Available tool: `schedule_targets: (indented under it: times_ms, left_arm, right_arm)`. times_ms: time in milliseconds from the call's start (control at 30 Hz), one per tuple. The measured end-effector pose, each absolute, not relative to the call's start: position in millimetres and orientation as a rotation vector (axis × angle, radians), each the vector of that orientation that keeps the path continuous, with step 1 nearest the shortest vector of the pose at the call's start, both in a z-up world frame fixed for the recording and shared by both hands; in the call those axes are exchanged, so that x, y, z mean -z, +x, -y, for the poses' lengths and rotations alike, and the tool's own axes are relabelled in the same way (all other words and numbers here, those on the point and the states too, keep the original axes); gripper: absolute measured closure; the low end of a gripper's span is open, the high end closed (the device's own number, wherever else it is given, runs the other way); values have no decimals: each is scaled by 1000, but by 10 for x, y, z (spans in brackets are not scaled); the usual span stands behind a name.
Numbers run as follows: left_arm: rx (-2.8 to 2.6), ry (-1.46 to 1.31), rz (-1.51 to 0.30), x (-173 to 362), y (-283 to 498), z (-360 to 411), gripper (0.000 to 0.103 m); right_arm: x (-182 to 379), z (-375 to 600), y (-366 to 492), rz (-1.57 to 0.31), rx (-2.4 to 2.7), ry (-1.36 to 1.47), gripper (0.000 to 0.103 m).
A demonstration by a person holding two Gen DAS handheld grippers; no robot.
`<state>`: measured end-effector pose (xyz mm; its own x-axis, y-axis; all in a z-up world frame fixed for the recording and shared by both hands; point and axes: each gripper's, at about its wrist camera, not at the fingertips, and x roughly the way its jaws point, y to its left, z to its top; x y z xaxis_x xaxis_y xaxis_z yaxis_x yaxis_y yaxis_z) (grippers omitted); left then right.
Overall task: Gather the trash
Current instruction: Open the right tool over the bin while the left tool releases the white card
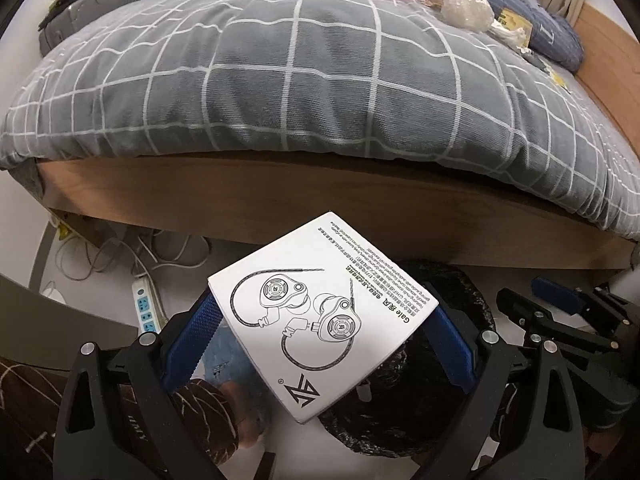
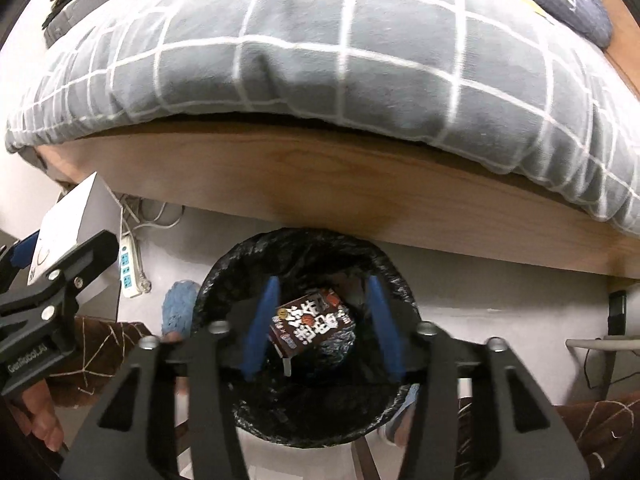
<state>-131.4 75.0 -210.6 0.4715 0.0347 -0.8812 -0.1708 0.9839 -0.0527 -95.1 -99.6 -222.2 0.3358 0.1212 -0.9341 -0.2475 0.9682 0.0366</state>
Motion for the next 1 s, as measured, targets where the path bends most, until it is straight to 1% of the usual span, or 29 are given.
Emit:
schedule_targets:
  times_ms: [33, 167, 200, 233, 300, 433, 767, 1000]
  left_arm:
    - [-123, -136, -1074, 2108, -1310, -722, 9]
    - [-106, -125, -1078, 2119, -1302, -622, 9]
    - [-102, -123, -1081, 2124, -1294, -589, 9]
    - [-95, -122, -1083, 2136, -1288, -563, 9]
    - [-84, -117, -1090, 2148, -1265, -474, 9]
    - [-54, -98, -1088, 2148, -1232, -282, 9]
    - [26, -54, -1117, 2227, -1076, 270, 9]
    - [60, -28, -1145, 2322, -1055, 539, 9]
  right_arm:
    - [2211, 1036, -942, -1200, -230, -117, 45]
    - [2159, 1213, -931, -1179, -185, -103, 31]
    - [2150, 1261, -934, -1174, -172, -103, 25]
    - [2139, 1328, -938, -1165, -148, -103, 20]
    - [2126, 1423, -950, -1163, -116, -106, 16]
    - [2116, 1636, -944, -1164, -71, -95, 12]
    - [2081, 2072, -1004, -1133, 13, -90, 10]
    - [2146, 2282, -1040, -1144, 65, -81, 10]
